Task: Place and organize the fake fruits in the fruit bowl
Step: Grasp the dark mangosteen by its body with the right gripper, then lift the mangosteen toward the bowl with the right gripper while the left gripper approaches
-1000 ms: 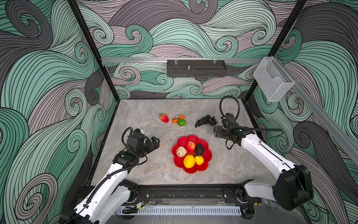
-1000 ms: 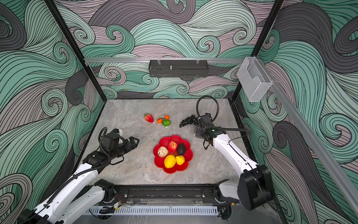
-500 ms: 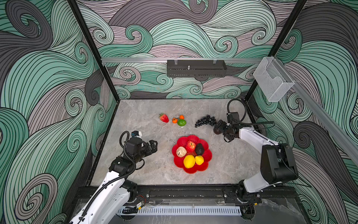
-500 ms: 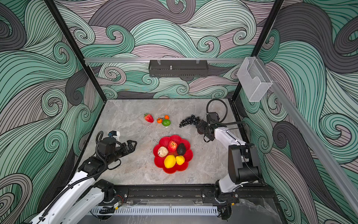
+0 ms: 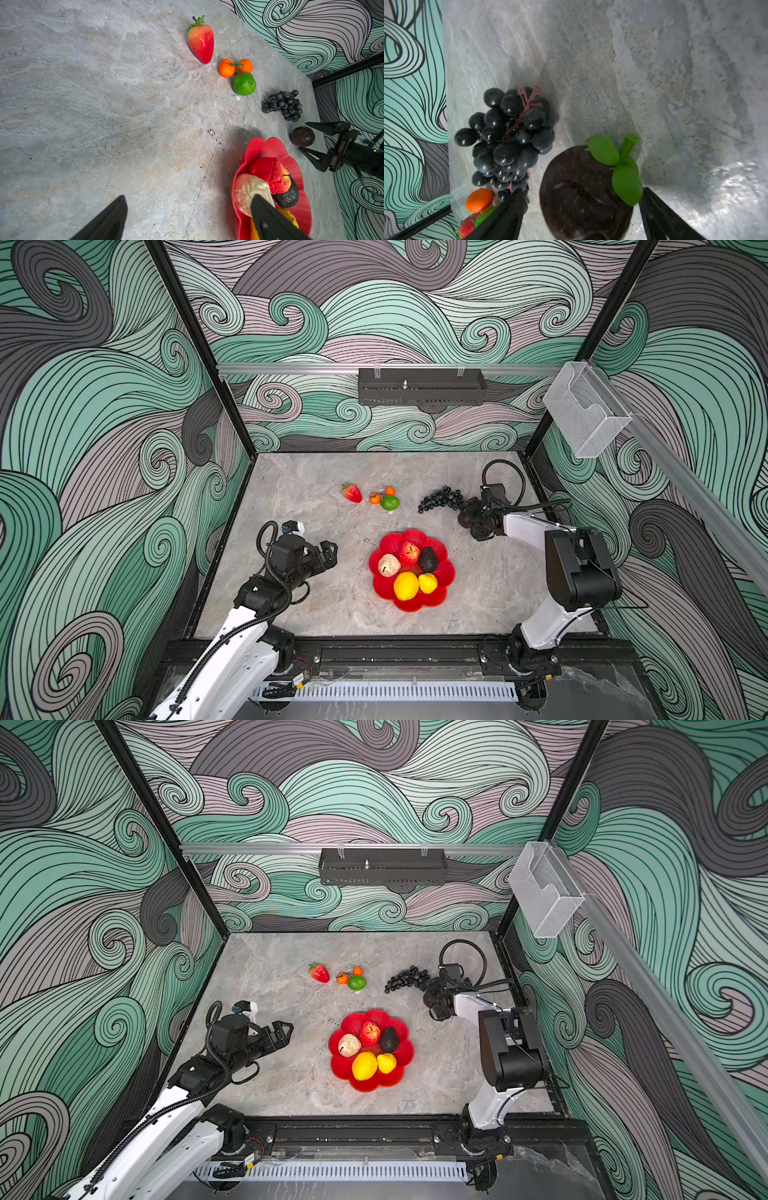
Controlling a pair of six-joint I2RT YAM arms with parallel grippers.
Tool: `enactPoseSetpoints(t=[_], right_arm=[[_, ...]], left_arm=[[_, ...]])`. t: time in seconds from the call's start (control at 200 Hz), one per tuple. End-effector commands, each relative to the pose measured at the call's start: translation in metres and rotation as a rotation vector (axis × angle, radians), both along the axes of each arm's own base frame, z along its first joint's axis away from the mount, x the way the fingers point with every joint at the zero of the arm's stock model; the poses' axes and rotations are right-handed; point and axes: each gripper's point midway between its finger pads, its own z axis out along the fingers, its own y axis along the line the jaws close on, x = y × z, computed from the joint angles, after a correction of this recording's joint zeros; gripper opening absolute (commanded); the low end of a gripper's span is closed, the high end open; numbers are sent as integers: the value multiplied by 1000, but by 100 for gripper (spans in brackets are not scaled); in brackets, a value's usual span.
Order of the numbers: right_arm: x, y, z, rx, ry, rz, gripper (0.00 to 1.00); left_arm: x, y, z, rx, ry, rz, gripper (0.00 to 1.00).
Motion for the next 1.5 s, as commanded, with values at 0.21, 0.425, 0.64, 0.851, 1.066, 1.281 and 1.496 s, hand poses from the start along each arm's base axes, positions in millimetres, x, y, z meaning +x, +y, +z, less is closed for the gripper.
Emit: enactPoseSetpoints(t=[0.21, 0.425, 0.64, 0.851, 1.066, 1.281, 1.496], right_arm=[[6, -6, -16, 13, 4, -73, 79], [8, -6, -12, 7, -31, -41, 64], [8, -2, 20, -36, -150, 65, 59], [0, 33, 76, -95, -348, 324, 57], [-40, 95, 128, -193, -613, 637, 57], [-95, 156, 149, -317, -861, 926, 56], [-132, 195, 154, -376, -1015, 1079, 56]], left_arm=[[-2, 4, -4, 25, 13, 2, 95], [-2, 4, -1, 24, 11, 1, 95], [-2, 2, 3, 12, 18, -2, 95], [7, -13, 15, -38, 45, -38, 95], [20, -42, 32, -111, 111, -143, 94], [27, -79, 63, -139, 173, -372, 91], [26, -102, 87, -173, 176, -493, 85]])
